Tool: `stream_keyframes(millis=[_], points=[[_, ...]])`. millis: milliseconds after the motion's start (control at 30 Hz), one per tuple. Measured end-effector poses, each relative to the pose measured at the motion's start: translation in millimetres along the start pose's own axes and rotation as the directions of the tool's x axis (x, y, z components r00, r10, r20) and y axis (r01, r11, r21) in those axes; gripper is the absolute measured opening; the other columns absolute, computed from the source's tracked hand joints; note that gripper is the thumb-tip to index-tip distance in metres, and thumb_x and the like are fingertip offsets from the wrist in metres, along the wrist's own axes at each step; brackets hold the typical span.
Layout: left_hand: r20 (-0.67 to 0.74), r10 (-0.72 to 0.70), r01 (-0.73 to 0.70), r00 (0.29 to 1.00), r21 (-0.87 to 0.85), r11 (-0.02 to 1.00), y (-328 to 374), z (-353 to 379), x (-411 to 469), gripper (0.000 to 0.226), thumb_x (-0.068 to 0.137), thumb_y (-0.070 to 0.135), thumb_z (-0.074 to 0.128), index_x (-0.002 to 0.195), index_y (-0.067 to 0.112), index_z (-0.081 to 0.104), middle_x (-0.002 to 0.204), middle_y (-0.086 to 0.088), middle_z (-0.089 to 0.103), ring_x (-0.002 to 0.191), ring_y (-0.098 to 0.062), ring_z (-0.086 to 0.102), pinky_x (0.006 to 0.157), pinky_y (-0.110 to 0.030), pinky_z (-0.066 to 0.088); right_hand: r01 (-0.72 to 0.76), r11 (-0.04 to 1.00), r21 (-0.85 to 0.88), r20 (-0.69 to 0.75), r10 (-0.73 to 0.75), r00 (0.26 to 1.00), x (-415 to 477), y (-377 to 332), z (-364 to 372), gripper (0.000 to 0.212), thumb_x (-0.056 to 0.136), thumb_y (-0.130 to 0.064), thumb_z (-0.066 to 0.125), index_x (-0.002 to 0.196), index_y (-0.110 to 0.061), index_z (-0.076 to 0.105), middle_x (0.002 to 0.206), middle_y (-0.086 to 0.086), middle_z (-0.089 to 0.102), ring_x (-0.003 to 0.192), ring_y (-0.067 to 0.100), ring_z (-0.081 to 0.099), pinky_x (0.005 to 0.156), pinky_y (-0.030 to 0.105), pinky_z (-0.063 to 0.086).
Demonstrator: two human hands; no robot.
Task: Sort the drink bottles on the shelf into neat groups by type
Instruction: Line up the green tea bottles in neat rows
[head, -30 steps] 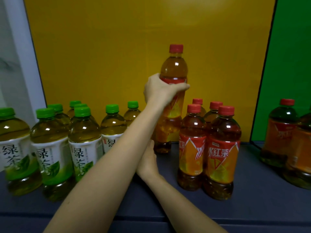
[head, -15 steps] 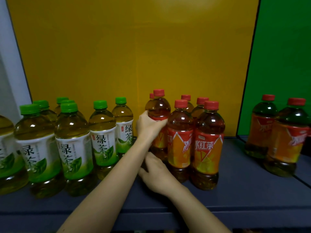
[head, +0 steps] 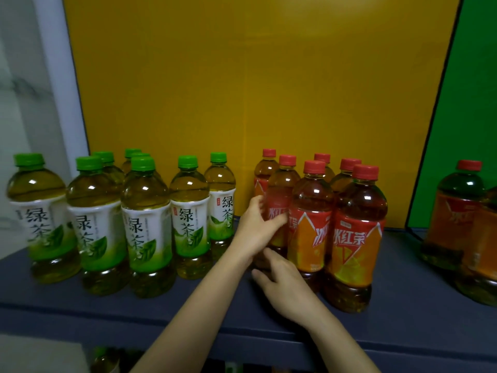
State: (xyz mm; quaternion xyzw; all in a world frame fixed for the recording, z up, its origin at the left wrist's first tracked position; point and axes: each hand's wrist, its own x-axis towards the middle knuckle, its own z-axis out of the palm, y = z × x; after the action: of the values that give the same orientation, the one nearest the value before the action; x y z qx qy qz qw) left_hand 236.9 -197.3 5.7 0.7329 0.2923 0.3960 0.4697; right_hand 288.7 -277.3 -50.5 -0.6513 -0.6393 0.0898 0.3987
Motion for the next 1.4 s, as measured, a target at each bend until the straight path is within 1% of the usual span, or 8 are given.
stream_keyframes(millis=[100, 167, 267, 467, 667, 933, 1100, 1400], points=[[-0.221, 0.231, -0.212, 0.948, 0.108, 0.971, -12.7, -21.5, -36.3, 0.031, 0.083, 0.020, 0.066, 0.114, 0.020, 0.058, 0.117, 0.005, 0.059, 0.112, -0.010, 0.055, 0.095, -0.025, 0.046, 0.032, 0.996, 0.078, -0.040, -0.029, 0.999, 1.8, -2.6, 1.2, 0.044, 0.093, -0.014, 0.052, 0.136, -0.018, 0.042, 0.133, -0.006, 0.049, 0.115, 0.000, 0.047, 0.084, -0.003, 0.032], [-0.393, 0.444, -0.346, 0.805, 0.296, 0.890, -25.4, -39.7, -58.6, 0.014, 0.084, 0.014, 0.063, 0.098, 0.018, 0.062, 0.100, 0.005, 0.062, 0.098, -0.008, 0.059, 0.087, -0.021, 0.048, 0.037, 0.993, 0.111, -0.079, -0.028, 0.996, 6.3, -7.2, 3.7, 0.043, 0.093, -0.013, 0.052, 0.135, -0.018, 0.043, 0.128, -0.009, 0.048, 0.104, -0.008, 0.046, 0.076, -0.008, 0.030], [-0.481, 0.568, -0.322, 0.668, 0.502, 0.803, -46.2, -62.6, -75.5, 0.026, 0.082, 0.017, 0.056, 0.107, 0.011, 0.057, 0.107, 0.001, 0.054, 0.104, -0.010, 0.050, 0.093, -0.017, 0.039, 0.044, 0.987, 0.155, -0.145, -0.021, 0.989, 20.3, -17.3, 10.8, 0.044, 0.093, -0.012, 0.052, 0.135, -0.017, 0.041, 0.126, -0.007, 0.046, 0.105, -0.004, 0.046, 0.081, -0.003, 0.035], [-0.368, 0.496, -0.252, 0.787, 0.542, 0.802, -61.3, -75.1, -84.1, 0.078, 0.084, 0.007, 0.063, 0.146, 0.008, 0.016, 0.153, -0.006, 0.019, 0.142, -0.011, 0.014, 0.110, -0.004, 0.004, -0.034, 0.977, 0.208, -0.229, 0.082, 0.970, 63.5, -25.0, 30.2, 0.061, 0.088, -0.014, 0.060, 0.141, -0.010, 0.030, 0.141, 0.007, 0.040, 0.125, 0.013, 0.042, 0.107, 0.032, 0.037], [-0.319, 0.424, -0.238, 0.848, 0.484, 0.842, -60.6, -87.9, -77.6, 0.084, 0.088, 0.014, 0.058, 0.148, 0.015, -0.002, 0.157, 0.001, -0.001, 0.142, -0.004, -0.009, 0.113, -0.018, -0.002, -0.183, 0.873, 0.453, -0.075, 0.242, 0.967, 94.3, -22.1, 40.1, 0.089, 0.075, -0.018, 0.076, 0.144, -0.013, 0.021, 0.137, -0.001, 0.044, 0.127, 0.017, 0.045, 0.106, 0.041, 0.040], [-0.321, 0.276, -0.166, 0.906, 0.331, 0.929, -69.3, -95.6, -47.2, 0.084, 0.087, 0.016, 0.060, 0.147, 0.006, 0.003, 0.156, -0.010, 0.011, 0.145, -0.019, 0.008, 0.119, -0.036, 0.012, -0.194, 0.907, 0.373, -0.157, 0.268, 0.951, 89.9, -25.4, 46.7, 0.064, 0.079, -0.020, 0.072, 0.133, -0.016, 0.039, 0.124, 0.001, 0.060, 0.107, 0.011, 0.059, 0.087, 0.026, 0.051], [-0.355, 0.125, -0.063, 0.926, 0.180, 0.982, -75.4, -92.1, -18.4, 0.084, 0.081, 0.014, 0.067, 0.143, 0.006, 0.011, 0.148, -0.016, 0.030, 0.137, -0.026, 0.032, 0.111, -0.045, 0.032, -0.219, 0.959, 0.179, -0.383, 0.273, 0.882, 85.2, -23.2, 48.6, 0.066, 0.074, -0.029, 0.076, 0.127, -0.012, 0.042, 0.124, 0.004, 0.058, 0.112, 0.017, 0.056, 0.092, 0.031, 0.048], [-0.391, -0.037, 0.052, 0.919, 0.029, 0.998, -70.5, -90.5, 20.5, 0.068, 0.075, 0.010, 0.073, 0.132, 0.003, 0.036, 0.134, -0.015, 0.049, 0.126, -0.029, 0.046, 0.105, -0.044, 0.038, -0.262, 0.965, 0.015, -0.523, 0.231, 0.820, 87.0, -24.6, 57.8, 0.062, 0.076, -0.038, 0.073, 0.123, -0.011, 0.042, 0.123, 0.006, 0.054, 0.116, 0.022, 0.051, 0.094, 0.036, 0.041]])
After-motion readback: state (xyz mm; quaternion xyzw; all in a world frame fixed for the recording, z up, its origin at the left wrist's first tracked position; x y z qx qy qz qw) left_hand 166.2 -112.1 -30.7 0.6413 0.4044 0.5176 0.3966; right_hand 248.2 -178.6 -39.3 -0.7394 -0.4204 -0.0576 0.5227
